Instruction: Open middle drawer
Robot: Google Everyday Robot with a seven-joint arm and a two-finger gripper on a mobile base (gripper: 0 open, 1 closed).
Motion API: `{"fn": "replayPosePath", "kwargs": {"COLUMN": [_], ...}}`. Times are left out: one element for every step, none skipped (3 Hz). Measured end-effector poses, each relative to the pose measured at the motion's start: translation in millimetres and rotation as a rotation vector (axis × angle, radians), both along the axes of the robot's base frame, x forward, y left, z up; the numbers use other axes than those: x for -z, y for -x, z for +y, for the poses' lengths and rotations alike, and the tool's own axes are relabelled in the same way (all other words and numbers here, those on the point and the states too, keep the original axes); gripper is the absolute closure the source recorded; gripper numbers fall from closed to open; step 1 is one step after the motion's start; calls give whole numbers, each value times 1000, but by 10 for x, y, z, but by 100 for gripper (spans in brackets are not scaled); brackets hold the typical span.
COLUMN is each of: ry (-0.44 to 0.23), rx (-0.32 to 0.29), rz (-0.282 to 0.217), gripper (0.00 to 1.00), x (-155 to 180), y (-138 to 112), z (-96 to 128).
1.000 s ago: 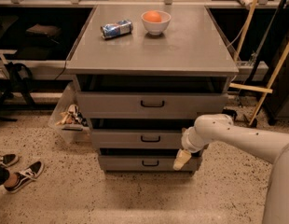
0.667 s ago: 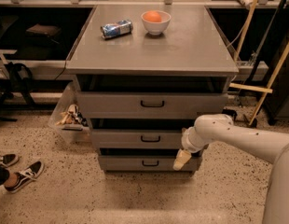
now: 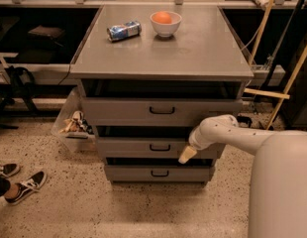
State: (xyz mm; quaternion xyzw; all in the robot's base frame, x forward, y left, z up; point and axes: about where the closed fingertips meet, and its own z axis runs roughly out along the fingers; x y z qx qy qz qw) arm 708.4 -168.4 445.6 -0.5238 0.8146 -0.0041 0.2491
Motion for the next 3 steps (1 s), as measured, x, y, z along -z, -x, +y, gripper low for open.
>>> {"fn": "replayPosePath", "kwargs": {"ry": [0,-18,-38], "rx": [20,60,102], "rz": [-14,-30,-49], "gripper": [0,0,0], "x": [14,115,223], "y": [-82,-123,-169], "z": [-14,-52,-92]}}
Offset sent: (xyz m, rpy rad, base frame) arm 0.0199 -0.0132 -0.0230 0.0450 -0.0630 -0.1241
